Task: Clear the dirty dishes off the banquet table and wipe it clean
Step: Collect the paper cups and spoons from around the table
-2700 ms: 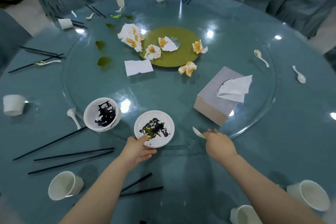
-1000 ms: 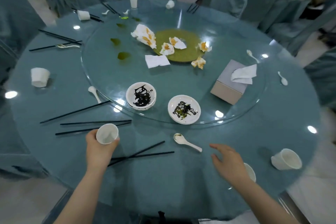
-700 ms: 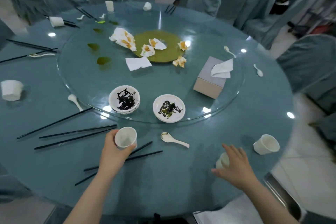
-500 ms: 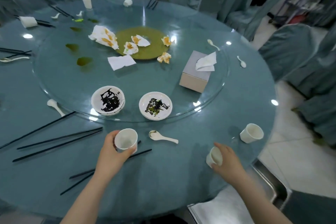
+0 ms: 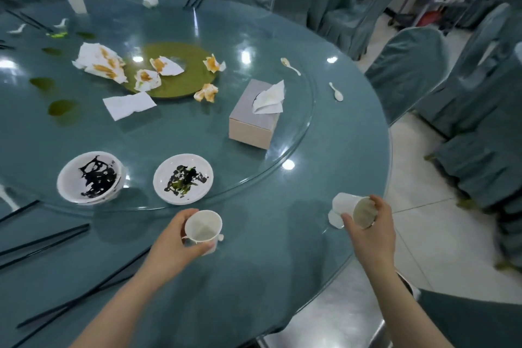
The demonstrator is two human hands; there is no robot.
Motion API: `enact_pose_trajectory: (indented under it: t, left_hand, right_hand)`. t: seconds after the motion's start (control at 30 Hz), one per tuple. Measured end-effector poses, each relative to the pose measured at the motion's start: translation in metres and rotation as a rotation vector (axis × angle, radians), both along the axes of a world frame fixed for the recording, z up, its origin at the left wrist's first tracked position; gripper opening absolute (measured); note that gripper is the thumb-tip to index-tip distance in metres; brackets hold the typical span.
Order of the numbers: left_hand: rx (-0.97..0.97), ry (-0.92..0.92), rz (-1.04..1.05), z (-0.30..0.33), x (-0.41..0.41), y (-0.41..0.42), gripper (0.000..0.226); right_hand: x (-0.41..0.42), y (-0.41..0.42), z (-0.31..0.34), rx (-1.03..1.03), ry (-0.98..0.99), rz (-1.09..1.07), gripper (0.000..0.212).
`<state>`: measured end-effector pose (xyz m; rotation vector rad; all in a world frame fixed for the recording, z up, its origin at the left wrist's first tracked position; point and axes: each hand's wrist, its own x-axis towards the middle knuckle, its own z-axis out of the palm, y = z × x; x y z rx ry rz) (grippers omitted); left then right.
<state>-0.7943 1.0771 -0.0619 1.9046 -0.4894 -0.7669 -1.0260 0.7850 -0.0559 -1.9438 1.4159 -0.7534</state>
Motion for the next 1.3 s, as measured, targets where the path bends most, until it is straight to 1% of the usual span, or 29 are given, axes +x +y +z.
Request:
enact_pose_trajectory:
  t: [0.1, 0.23, 0.3, 0.4, 0.57, 0.67, 0.73, 0.83, 0.97, 1.07, 1.17, 1.3]
  left_hand:
    - [0.036, -0.007, -0.005, -0.002, -0.005, -0.024, 0.06]
    - [0.083, -0.025, 0.01, -0.004, -0.008, -0.04, 0.06]
    - [0.094, -0.022, 0.027, -0.004, -0.011, -0.041, 0.059]
    - [0.112, -0.012, 0.08, -0.003, -0.018, -0.037, 0.062]
    - [0.128, -0.016, 0.196, -0.001, -0.031, -0.013, 0.057]
    - [0.137, -0.002, 0.267, 0.002, -0.04, 0.008, 0.058]
    - [0.14, -0.016, 0.346, 0.008, -0.048, 0.023, 0.061]
    - [0.146, -0.066, 0.413, 0.02, -0.061, 0.048, 0.053]
    - [0.135, -0.136, 0.473, 0.042, -0.087, 0.095, 0.053]
    - [0.084, -0.203, 0.534, 0.059, -0.121, 0.143, 0.054]
    - [0.027, -0.28, 0.578, 0.076, -0.164, 0.197, 0.054]
    - [-0.018, -0.355, 0.698, 0.1, -0.231, 0.275, 0.054]
  right_hand:
    - [-0.003, -0.031, -0.011, 0.009, 0.086, 0.054, 0.07]
    - [0.002, -0.05, -0.031, -0.005, 0.214, 0.241, 0.068]
    - [0.007, -0.054, -0.04, 0.016, 0.235, 0.286, 0.073]
    - [0.012, -0.058, -0.049, 0.071, 0.192, 0.308, 0.082]
    - [0.021, -0.05, -0.048, 0.088, 0.141, 0.331, 0.081]
    - [0.031, -0.031, -0.043, 0.102, 0.086, 0.405, 0.082]
    - [0.04, -0.012, -0.035, 0.165, 0.076, 0.511, 0.082]
    - [0.053, 0.019, -0.021, 0.245, 0.029, 0.714, 0.078]
    - [0.066, 0.073, 0.007, 0.229, -0.014, 0.9, 0.078]
    - [0.067, 0.132, 0.036, 0.214, -0.053, 1.013, 0.077]
    - [0.058, 0.2, 0.064, 0.232, -0.134, 1.137, 0.076]
    - [0.032, 0.294, 0.096, 0.291, -0.235, 1.312, 0.074]
